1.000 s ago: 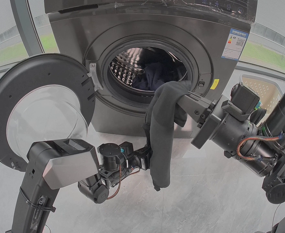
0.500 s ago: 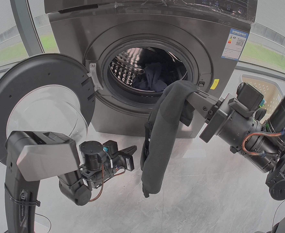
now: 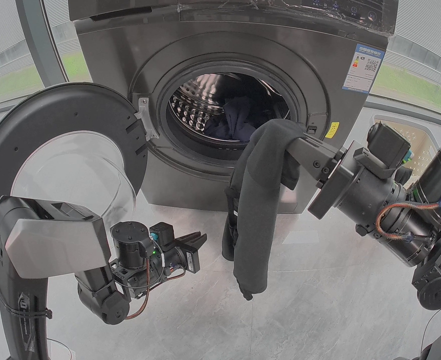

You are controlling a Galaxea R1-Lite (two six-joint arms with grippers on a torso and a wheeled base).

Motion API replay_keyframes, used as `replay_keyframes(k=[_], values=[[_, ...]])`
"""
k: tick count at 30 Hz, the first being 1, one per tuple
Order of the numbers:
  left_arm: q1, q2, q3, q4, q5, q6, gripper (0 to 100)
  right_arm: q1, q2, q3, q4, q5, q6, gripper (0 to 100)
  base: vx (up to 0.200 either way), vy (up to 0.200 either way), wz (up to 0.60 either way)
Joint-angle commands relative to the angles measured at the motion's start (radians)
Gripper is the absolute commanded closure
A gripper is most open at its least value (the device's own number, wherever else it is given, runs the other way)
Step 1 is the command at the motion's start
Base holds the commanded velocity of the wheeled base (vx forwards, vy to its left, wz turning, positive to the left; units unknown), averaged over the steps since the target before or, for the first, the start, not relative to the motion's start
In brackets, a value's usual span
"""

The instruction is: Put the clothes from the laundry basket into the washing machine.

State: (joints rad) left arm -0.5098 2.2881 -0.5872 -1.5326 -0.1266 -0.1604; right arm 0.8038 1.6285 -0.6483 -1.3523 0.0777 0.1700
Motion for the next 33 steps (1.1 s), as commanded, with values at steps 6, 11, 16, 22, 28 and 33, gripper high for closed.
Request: replay_keyframes(k=[6, 11, 16, 22, 28, 33], values=[[-0.004, 0.119, -0.125, 0.008, -0.005, -0.001, 0, 0.028, 0.007, -0.017, -0.001, 0.005, 0.0, 100, 0.0, 0.0, 0.0], [-0.009, 0.165, -0.177, 0.009, -0.015, 0.001, 0, 0.029, 0.007, -0.03, 0.006, 0.004, 0.0, 100, 0.0, 0.0, 0.0], [-0.027, 0.194, -0.23, 0.025, -0.015, -0.001, 0, 0.031, 0.008, -0.031, 0.006, 0.005, 0.0, 100, 0.0, 0.0, 0.0], [-0.044, 0.222, -0.286, 0.042, -0.024, -0.001, 0, 0.037, 0.017, -0.036, 0.004, 0.002, 0.0, 100, 0.0, 0.0, 0.0], [-0.062, 0.245, -0.318, 0.049, -0.045, -0.001, 0, 0.037, 0.037, -0.031, 0.001, 0.002, 0.0, 100, 0.0, 0.0, 0.0], [-0.061, 0.272, -0.402, 0.092, -0.036, -0.001, 0, 0.051, 0.047, -0.03, -0.004, 0.001, 0.0, 100, 0.0, 0.0, 0.0]])
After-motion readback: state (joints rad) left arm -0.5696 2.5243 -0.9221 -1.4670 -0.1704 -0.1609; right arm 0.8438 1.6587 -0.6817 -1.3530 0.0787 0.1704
